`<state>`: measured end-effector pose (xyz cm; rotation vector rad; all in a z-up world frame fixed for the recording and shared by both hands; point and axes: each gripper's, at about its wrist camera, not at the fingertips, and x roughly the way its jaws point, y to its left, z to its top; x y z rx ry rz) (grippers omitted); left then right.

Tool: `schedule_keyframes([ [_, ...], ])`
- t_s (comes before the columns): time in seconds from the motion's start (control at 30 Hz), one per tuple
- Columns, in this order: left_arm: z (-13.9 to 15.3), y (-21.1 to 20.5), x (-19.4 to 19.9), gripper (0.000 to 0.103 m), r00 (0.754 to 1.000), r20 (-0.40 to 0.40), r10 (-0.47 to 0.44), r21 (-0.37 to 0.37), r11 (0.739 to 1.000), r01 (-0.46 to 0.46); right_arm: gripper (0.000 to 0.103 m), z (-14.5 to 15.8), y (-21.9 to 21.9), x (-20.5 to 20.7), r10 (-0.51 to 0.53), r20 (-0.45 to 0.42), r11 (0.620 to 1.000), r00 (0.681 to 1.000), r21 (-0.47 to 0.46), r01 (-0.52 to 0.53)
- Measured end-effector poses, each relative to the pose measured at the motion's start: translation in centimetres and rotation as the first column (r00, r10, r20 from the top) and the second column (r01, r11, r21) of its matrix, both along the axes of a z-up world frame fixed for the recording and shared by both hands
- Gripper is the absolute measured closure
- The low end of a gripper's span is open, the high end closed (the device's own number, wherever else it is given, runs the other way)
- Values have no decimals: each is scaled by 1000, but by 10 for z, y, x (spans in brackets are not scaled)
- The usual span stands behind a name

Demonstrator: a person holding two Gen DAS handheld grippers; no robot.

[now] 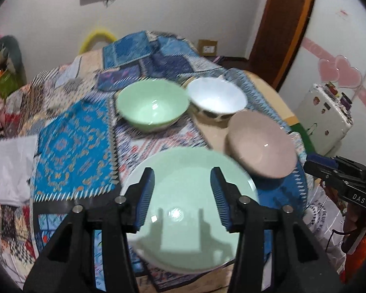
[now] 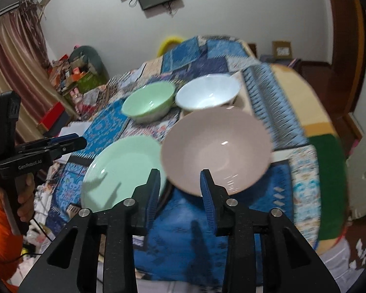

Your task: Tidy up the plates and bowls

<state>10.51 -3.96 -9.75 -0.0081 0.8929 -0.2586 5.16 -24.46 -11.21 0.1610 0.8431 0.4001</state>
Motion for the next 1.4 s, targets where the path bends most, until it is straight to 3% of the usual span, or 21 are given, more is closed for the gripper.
schedule_keyframes([
  [0.13, 8, -27, 8, 44, 999, 29, -36, -5, 999, 37, 61, 10, -21, -2, -63, 53, 998, 997, -24, 65],
  [0.3, 4, -50, 23, 39, 998, 10, -60, -20, 998, 60, 54, 11, -46, 2, -119, 75, 992, 990, -35, 122],
  [0.83, -58, -98, 82, 39, 986, -139, -92, -27, 996, 89, 54, -29, -70, 39, -147, -14, 989, 989, -26, 146],
  [1.03, -72, -100, 95, 51, 980, -173, -95, -40, 995, 89, 55, -44, -67, 51, -129, -46, 992, 991, -11, 129],
  [1.2, -84, -106, 104, 67, 971, -210, -110, -54, 993, 101, 67, -56, -66, 56, -115, -81, 993, 990, 12, 116],
  [1.4, -95, -112, 109, 75, 964, -241, -113, -75, 992, 98, 70, -62, -61, 60, -87, -97, 996, 992, 22, 89],
])
